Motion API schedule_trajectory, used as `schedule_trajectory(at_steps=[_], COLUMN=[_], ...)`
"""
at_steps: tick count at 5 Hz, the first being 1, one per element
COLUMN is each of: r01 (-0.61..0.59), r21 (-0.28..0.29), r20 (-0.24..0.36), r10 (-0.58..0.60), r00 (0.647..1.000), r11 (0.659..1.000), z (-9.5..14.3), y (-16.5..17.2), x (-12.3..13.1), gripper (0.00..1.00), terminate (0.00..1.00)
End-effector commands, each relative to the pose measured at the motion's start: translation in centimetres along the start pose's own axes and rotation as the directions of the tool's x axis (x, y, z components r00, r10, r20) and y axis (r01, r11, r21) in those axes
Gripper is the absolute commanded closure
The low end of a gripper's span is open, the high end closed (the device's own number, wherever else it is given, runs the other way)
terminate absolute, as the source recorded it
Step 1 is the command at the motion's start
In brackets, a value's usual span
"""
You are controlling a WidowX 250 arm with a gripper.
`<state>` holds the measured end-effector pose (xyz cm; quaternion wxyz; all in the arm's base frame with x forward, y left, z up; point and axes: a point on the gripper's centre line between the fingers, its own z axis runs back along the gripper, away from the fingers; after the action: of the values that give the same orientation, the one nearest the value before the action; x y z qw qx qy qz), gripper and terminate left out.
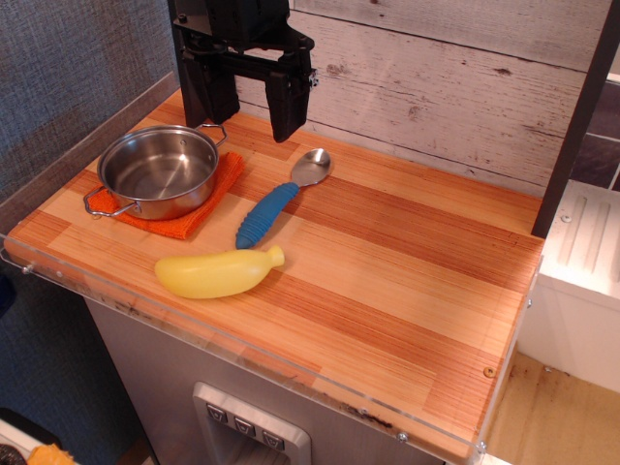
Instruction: Place the blue spoon to the bottom right hand corner of the table.
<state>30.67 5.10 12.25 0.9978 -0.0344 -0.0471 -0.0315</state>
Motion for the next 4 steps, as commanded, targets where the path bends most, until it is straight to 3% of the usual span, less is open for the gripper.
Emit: schedule_trajectory(at_steps=[1, 4], r01=[0.000, -0.054], r21=[0.000, 0.062], r20=[0.000, 0.026], r10=[0.000, 0.053], r00=[1.000, 0.998], r11=[1.000, 0.997], z=[0.0, -3.7], y=[0.0, 2.3], x=[0.0, -0.8], gripper=[0.00, 0.00], terminate=[0.00, 0.00])
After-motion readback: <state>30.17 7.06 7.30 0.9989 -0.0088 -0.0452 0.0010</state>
